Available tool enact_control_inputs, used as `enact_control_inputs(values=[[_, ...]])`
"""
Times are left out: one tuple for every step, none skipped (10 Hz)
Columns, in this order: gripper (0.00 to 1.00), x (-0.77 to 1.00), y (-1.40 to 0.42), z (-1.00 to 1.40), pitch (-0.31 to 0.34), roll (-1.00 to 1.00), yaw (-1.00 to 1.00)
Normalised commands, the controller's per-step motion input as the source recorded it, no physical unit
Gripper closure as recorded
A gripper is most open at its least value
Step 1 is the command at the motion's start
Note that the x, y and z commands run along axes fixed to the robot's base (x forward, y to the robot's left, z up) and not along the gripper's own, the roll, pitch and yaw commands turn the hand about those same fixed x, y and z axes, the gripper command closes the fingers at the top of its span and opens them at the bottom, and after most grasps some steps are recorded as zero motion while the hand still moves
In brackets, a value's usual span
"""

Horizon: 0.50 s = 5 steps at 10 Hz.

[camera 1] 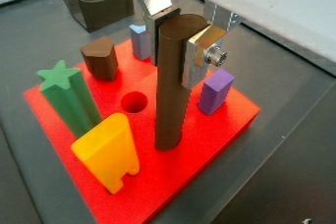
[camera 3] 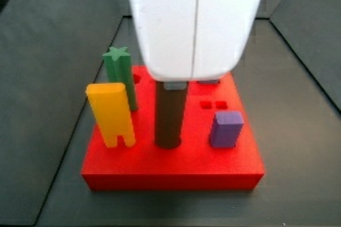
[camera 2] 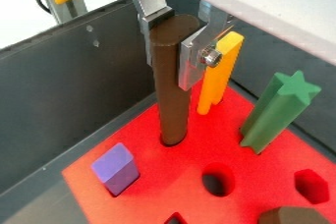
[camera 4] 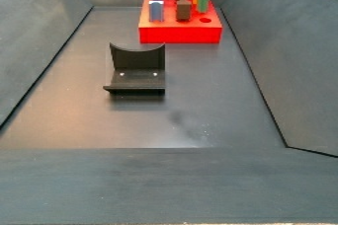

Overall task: Pick up the oval object. Move up. Place the oval object on the fixture. Regrasp the oval object. Move to above the board. Insert the oval object.
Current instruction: Insert the oval object.

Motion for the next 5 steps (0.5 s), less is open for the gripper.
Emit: enact_control_inputs(values=[[1.0, 0.15, 0.0, -0.24, -0.054, -0.02, -0.09], [1.0, 0.07, 0.0, -0.38, -0.033, 0.02, -0.1], [1.0, 0.01, -0.1, -0.46, 0.0, 0.11, -0.13], [1.0, 0.03, -0.16, -0.43, 0.0, 0.15, -0.17], [1.0, 0.09, -0.16, -0.39, 0.0, 0.13, -0.16]])
